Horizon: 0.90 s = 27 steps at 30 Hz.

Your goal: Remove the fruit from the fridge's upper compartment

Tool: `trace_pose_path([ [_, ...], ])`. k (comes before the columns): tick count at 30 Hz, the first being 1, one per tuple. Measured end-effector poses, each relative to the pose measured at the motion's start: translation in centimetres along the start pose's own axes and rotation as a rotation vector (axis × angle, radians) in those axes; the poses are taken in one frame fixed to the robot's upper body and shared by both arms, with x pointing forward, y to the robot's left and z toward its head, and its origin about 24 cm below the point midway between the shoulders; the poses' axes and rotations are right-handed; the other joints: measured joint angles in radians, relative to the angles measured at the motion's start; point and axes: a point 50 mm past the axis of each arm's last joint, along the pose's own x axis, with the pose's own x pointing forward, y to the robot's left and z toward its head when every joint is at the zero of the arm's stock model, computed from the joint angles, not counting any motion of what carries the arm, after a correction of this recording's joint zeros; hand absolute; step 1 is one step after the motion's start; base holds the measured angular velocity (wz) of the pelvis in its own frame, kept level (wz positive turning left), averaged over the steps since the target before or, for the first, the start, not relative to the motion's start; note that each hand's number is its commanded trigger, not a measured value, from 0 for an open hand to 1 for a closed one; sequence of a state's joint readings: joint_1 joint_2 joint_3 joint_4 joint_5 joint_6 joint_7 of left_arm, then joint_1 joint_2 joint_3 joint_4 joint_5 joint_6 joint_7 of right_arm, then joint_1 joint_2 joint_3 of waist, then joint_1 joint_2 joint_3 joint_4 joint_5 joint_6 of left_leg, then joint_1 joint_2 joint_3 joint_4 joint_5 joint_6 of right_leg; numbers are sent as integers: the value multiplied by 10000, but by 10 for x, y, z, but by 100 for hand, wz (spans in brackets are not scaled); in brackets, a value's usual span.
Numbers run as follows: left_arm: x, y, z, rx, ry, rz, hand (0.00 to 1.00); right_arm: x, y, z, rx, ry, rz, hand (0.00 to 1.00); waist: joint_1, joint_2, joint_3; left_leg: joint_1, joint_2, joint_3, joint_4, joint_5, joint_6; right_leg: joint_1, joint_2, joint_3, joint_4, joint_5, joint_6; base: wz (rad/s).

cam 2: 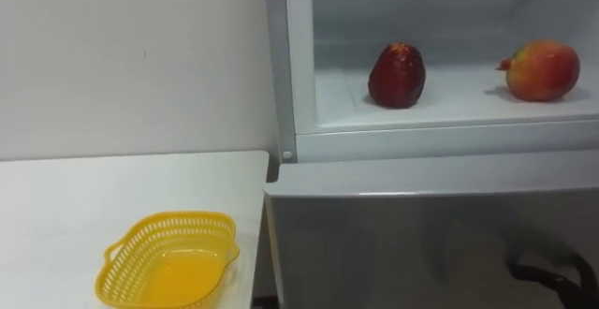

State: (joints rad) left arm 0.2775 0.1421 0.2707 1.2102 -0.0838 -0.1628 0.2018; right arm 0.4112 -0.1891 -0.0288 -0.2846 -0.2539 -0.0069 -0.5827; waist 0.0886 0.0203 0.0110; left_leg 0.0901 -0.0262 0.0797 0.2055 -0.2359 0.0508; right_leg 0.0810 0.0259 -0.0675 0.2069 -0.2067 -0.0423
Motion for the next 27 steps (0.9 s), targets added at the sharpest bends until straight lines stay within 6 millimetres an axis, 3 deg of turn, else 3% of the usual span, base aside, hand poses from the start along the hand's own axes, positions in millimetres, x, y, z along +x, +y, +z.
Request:
trace_pose_path([
  [5,2,0,6,12,-72,0,0,-1,1,5,-44,-429,-170,0,124,-44,-8,3,10,43,7,0,0,-17,22,100,-5,3,-5,-3],
  [10,3,-3,8,332,-94,-193,0,-2,1,9,-195,-758,-471,0,338,-82,-66,-94,17,10,19,1,-1,-158,33,87,93,9,-15,-3],
  [12,2,-5,7,491,-62,-297,0,-2,0,20,99,-1134,-596,0,360,-70,-73,-97,17,2,18,1,-1,-162,32,87,95,9,-15,0],
  [15,3,-7,9,523,-145,-385,0,-1,2,56,1555,-2881,-810,0,459,-77,-65,-161,31,-1,129,-1,-4,-162,39,113,80,14,-24,3],
  [18,3,-6,12,493,-306,-346,0,0,5,89,2512,-4930,-803,0,497,-76,-136,-235,77,-22,160,-17,-32,-136,96,91,-62,89,-50,7],
  [20,4,-3,12,478,-354,-232,0,-1,6,106,2901,-6088,-801,0,538,-123,-122,-251,98,-26,163,-23,-46,-115,112,56,-108,109,-72,5],
  [23,3,2,6,535,-216,15,0,-5,3,123,3088,-7485,-1019,0,538,-212,-152,-223,121,-157,166,-37,-67,45,97,-135,-261,153,-82,16],
  [27,3,4,6,550,-207,265,0,-10,2,136,3304,-8415,-1103,0,565,-156,-151,-287,131,-280,146,-41,-68,55,91,-200,-361,179,-64,9],
])
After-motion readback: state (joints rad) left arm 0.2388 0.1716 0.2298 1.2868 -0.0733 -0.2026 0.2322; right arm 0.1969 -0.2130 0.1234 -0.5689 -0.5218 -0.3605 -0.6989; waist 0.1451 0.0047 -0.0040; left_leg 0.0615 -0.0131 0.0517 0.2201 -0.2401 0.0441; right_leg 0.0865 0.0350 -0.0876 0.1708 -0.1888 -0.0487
